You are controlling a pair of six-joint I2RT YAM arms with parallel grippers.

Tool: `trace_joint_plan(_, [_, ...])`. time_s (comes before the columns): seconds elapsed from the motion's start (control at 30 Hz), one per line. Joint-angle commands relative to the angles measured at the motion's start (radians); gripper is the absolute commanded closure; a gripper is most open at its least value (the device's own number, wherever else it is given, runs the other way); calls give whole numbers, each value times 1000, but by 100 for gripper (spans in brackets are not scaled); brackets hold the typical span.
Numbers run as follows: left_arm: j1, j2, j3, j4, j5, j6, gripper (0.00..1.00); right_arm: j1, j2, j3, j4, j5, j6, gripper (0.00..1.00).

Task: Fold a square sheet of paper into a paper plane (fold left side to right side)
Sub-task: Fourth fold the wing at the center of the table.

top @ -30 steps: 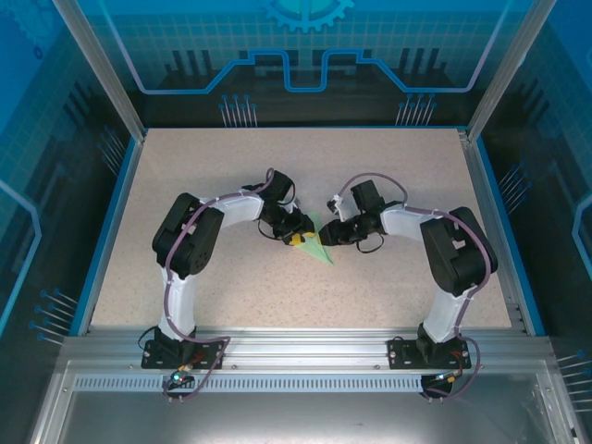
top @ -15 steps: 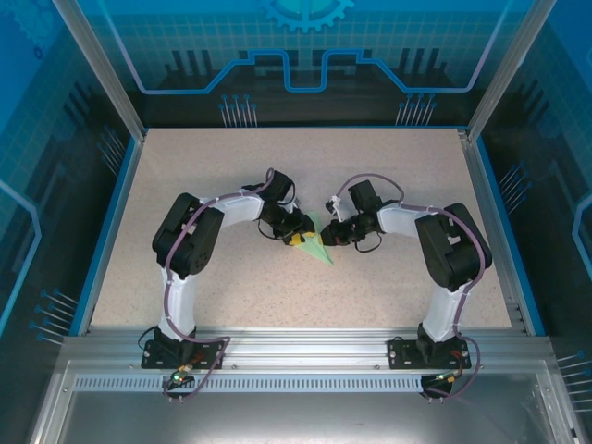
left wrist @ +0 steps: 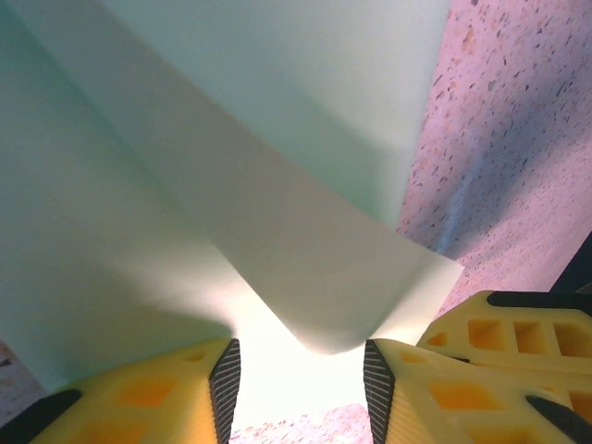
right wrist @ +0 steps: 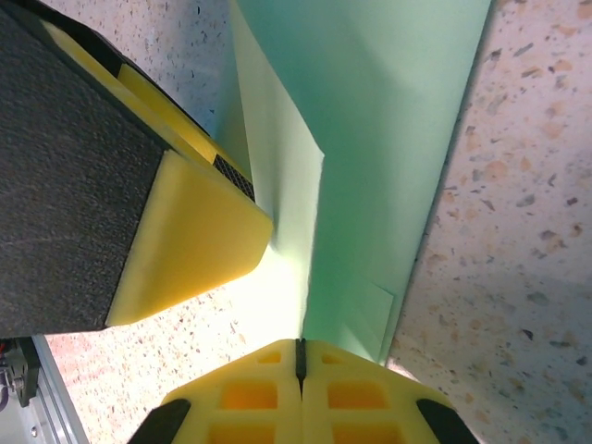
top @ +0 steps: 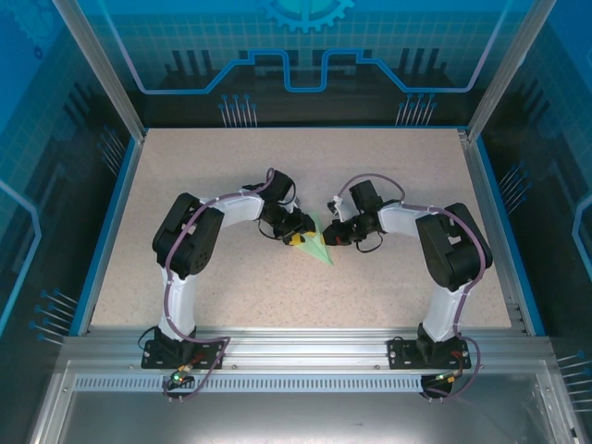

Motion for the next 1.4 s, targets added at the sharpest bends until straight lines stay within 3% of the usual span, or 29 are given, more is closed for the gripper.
trace_joint_plan(0.0, [-5, 21, 16, -33, -10, 18, 55, -16, 12, 11, -30, 18, 3, 100])
trace_joint_plan(1.0, [-6, 24, 15, -32, -7, 19, 54, -11, 84, 56, -83, 44, -13, 100])
trace_joint_plan(1.37, [-5, -54, 86, -97, 4, 47, 52, 6, 117, 64, -141, 88, -36, 100])
